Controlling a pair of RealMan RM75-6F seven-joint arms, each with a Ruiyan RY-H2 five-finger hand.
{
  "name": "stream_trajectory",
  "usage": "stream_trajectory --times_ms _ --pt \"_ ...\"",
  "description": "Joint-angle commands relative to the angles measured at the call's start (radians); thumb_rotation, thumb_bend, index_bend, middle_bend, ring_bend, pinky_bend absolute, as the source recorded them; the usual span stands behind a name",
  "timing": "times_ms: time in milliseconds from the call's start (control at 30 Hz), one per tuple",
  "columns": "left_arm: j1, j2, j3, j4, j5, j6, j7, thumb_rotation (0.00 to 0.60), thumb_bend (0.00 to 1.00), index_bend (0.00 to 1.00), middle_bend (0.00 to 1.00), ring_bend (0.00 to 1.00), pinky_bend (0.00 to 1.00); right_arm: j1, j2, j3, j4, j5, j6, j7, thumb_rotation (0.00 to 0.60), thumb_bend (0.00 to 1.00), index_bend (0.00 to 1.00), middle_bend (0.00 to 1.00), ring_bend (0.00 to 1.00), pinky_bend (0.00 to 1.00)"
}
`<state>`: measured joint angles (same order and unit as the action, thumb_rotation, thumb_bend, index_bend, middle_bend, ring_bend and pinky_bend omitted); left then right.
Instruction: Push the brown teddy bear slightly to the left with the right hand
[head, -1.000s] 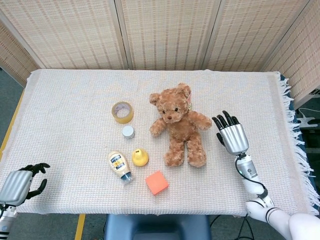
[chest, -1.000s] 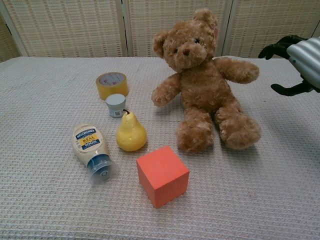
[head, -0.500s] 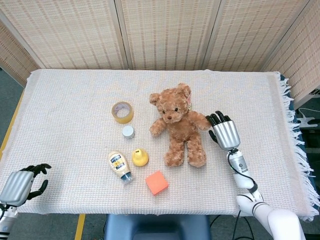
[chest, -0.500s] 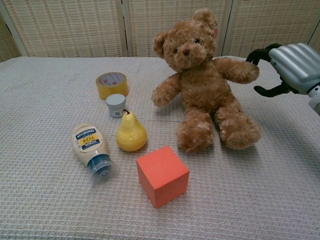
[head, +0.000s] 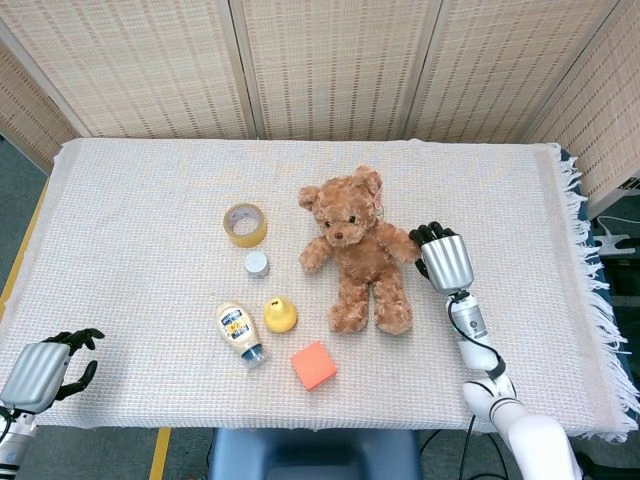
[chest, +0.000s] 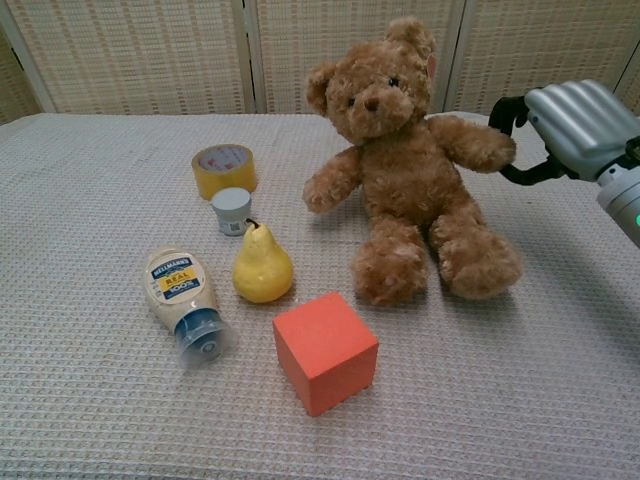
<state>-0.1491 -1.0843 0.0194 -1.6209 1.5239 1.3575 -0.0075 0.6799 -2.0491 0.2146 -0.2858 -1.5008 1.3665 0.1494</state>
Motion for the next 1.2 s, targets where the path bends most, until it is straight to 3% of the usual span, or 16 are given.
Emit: stream_trajectory --times_ms 33,433,767,1200 --pt "0.000 0.001 0.001 -0.001 0.002 0.002 0.000 0.600 0.44 0.33 0.43 0.39 0.53 0.003 -0.015 -0.009 0.025 0.001 0.009 0.008 0.600 0.18 0.52 0.51 0.42 0.71" --pt "-0.002 0.002 0.005 -0.001 0.008 -0.001 0.000 0.600 0.44 0.33 0.43 0.40 0.53 0.027 -0.039 -0.020 0.094 0.019 -0.007 -0.005 0.600 0.19 0.56 0.55 0.47 0.74" --pt "-0.006 0.002 0.009 -0.003 0.009 -0.009 0.004 0.600 0.44 0.33 0.43 0.40 0.53 0.058 -0.037 -0.009 0.082 0.039 0.045 0.004 0.600 0.19 0.57 0.55 0.48 0.75" --pt "-0.007 0.002 0.012 -0.004 0.013 -0.009 0.005 0.600 0.44 0.33 0.43 0.40 0.53 0.019 -0.048 -0.054 0.108 0.027 -0.013 0.008 0.600 0.19 0.57 0.55 0.48 0.75"
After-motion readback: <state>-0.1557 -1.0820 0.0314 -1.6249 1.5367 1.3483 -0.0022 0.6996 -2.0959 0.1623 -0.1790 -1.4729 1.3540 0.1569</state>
